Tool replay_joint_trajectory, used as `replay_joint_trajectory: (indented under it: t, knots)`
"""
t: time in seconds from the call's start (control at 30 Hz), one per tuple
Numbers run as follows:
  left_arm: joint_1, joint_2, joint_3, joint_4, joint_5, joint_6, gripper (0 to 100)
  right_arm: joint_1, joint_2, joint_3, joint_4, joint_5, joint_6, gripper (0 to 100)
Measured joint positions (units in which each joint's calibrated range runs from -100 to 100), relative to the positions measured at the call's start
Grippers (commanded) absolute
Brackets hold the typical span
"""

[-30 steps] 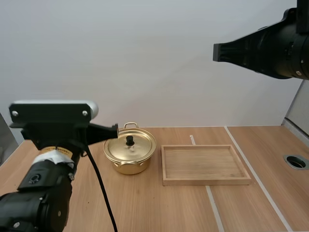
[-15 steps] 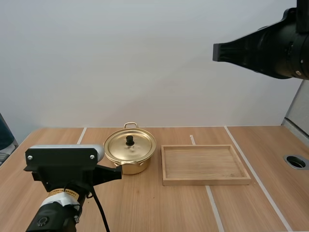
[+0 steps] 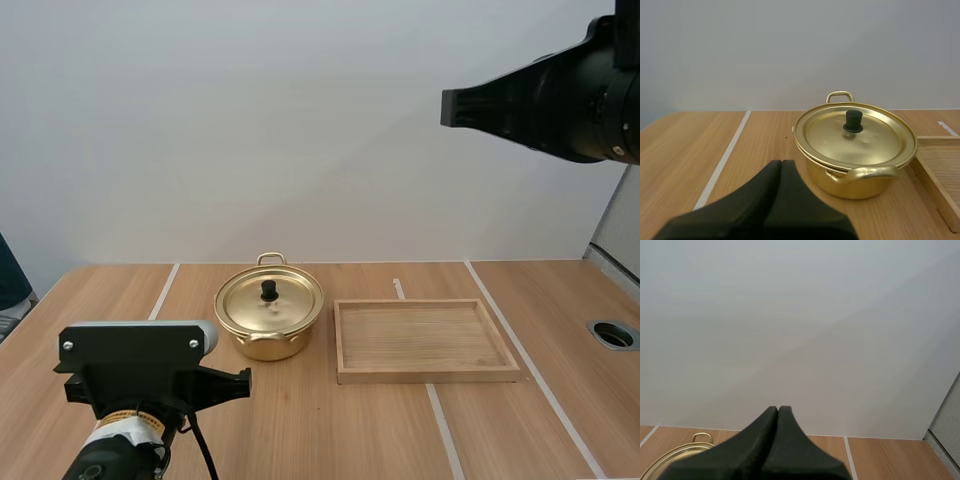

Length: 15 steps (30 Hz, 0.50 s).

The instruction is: Open the pot, put the pineapple inside, and close it

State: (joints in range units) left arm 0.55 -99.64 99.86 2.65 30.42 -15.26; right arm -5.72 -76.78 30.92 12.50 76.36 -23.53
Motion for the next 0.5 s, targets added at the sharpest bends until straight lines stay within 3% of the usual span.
replay_joint_trajectory:
  t: [0.5]
  knots:
    - [0.0,0.0,0.0,0.71,0.15,-0.51,0,0.0,0.0,0.0,0.0,0.0,0.0,0]
